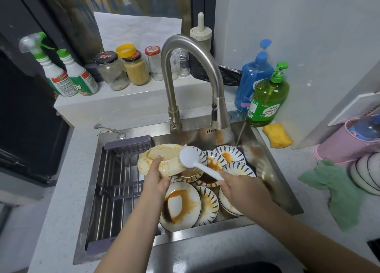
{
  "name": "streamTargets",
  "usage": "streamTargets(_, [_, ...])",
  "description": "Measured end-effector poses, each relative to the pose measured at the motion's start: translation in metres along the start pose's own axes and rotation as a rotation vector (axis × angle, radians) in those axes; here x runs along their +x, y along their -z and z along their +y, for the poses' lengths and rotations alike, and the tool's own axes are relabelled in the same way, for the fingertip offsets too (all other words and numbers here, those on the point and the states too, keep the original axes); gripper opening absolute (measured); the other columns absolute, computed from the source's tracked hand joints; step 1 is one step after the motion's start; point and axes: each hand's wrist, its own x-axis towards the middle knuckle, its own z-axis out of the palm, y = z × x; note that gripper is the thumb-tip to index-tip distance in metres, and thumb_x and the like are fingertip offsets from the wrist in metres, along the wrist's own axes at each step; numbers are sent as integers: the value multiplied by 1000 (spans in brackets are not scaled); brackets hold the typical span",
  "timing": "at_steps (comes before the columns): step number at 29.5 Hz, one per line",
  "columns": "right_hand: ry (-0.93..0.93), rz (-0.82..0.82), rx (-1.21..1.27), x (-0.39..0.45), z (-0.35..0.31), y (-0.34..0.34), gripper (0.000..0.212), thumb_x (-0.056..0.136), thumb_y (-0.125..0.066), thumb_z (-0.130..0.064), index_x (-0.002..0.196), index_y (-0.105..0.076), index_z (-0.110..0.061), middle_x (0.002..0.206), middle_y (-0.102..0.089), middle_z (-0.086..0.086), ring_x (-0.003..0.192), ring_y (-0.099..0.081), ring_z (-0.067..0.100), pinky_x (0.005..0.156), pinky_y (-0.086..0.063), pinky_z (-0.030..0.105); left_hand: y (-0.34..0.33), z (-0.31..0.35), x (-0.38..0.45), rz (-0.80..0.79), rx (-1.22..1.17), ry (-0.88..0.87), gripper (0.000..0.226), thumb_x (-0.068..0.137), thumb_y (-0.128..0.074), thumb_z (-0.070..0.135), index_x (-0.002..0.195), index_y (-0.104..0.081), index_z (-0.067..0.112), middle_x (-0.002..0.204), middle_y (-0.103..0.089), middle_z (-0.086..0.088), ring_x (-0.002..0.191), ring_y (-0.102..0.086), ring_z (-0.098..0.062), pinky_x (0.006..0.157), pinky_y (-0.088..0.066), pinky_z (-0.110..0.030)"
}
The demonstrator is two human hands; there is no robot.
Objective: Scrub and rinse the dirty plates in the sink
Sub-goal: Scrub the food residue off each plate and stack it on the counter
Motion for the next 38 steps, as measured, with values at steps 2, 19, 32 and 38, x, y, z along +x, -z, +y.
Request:
streamTargets(2, [50,-53,62,-8,-6,-1,42,101,-30,-42,143,-34,-37,78,-60,-7,65,-56,11,56,-44,23,0,0,0,8,26,13,41,92,-62,14,130,-50,8,126,-60,-12,99,-63,-26,84,-53,-47])
streamTargets(19, [0,-47,181,-13,7,-4,43,100,-32,-47,142,-38,-40,85,-66,-8,71,-59,8,62,-50,22,-3,-2,-3,-20,47,16,40,92,-62,14,130,-51,8,109,-66,-13,93,-65,-28,85,-55,-50])
streamTargets(32, [-153,-57,200,8,36,0,39,101,-35,-41,136,-49,-33,83,-65,-7,71,-60,9,63,-50,24,-2,0,-11,-81,43,56,42,92,-58,9,133,-46,4,121,-61,-21,102,-62,-36,74,-56,-56])
streamTargets(38, [-135,-99,311,7,51,1,35,99,-42,-38,130,-57,-31,69,-58,-12,63,-57,7,55,-45,18,4,-2,-9,-151,123,111,30,94,-55,9,122,-50,0,112,-62,-24,106,-59,-39,105,-37,-60])
